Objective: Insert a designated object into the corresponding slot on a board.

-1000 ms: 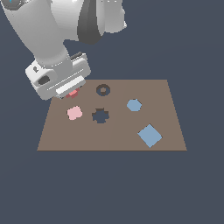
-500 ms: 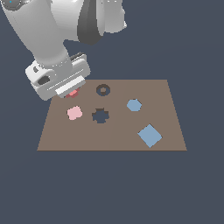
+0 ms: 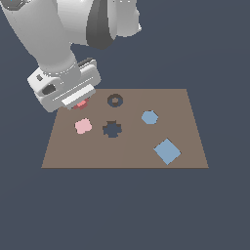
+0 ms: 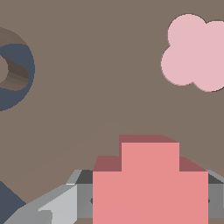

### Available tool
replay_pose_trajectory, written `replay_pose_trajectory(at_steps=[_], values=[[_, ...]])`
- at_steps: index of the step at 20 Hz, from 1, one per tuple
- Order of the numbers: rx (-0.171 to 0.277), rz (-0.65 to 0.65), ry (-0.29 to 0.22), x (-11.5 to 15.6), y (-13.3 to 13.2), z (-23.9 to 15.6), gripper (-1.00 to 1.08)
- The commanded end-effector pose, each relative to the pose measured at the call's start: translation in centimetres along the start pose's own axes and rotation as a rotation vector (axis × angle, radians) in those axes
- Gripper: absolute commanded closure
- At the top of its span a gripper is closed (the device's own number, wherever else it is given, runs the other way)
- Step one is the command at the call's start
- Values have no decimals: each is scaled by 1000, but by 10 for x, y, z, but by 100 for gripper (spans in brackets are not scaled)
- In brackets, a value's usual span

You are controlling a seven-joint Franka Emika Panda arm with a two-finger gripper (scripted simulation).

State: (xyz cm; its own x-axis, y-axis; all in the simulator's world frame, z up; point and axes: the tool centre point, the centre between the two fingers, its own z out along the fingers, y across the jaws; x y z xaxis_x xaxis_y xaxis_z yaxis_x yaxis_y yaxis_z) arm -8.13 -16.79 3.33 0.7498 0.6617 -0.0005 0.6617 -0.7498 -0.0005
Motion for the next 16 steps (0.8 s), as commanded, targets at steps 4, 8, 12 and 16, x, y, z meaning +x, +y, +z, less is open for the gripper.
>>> replay_pose_trajectory(at_steps=[4,8,12,16], values=[[-1,-57,0,9,4,-1,108],[-1,-140,0,23,8,-1,108],[-1,-258,0,43,11,-2,108],[-1,-411,0,70,12,-4,108]])
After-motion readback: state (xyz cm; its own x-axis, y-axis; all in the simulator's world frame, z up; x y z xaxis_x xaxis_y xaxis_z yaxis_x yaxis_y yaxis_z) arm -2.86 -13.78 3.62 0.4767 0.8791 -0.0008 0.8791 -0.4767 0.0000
